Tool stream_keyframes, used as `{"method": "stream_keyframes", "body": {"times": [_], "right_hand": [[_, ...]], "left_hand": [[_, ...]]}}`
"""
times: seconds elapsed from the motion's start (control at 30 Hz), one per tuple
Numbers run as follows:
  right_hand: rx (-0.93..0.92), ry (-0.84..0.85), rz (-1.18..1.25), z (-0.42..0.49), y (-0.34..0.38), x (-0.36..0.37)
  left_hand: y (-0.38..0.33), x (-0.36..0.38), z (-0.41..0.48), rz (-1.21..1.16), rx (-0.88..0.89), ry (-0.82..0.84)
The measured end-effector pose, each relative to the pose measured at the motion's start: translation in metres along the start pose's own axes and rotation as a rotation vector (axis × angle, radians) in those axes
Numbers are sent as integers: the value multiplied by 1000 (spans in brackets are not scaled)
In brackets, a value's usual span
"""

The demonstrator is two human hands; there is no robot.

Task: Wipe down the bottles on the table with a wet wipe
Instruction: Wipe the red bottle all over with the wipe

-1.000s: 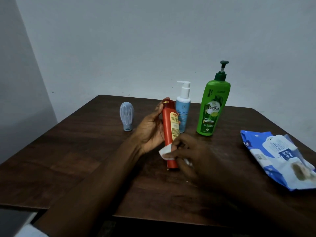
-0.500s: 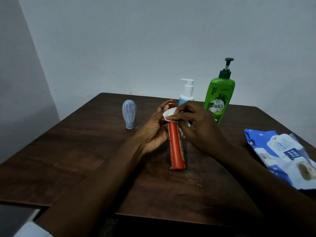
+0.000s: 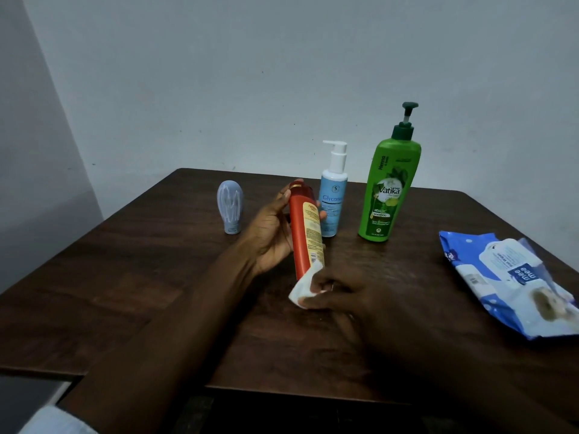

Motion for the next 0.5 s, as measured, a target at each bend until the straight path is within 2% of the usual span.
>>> {"method": "stream_keyframes", "body": {"times": [0.13, 0.33, 0.4, 0.5], "right_hand": [[107, 40, 98, -3, -18, 1], [287, -104, 148, 19, -35, -12], [242, -126, 113, 28, -25, -10], [48, -23, 31, 33, 5, 8]], "left_hand": [[0, 4, -1, 31, -19, 23], [3, 0, 2, 0, 12, -48], [3, -1, 2, -23, 14, -68], [1, -1, 2, -38, 3, -46]]}}
Point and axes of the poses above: each hand's wrist, its own z-axis towards the middle knuckle, its own x-axis out of the palm, y = z × x, the point moved 8 cm from there along z, towards the middle knuckle, and after that the axes turned 1 degree about x, right-handed, at the moved point
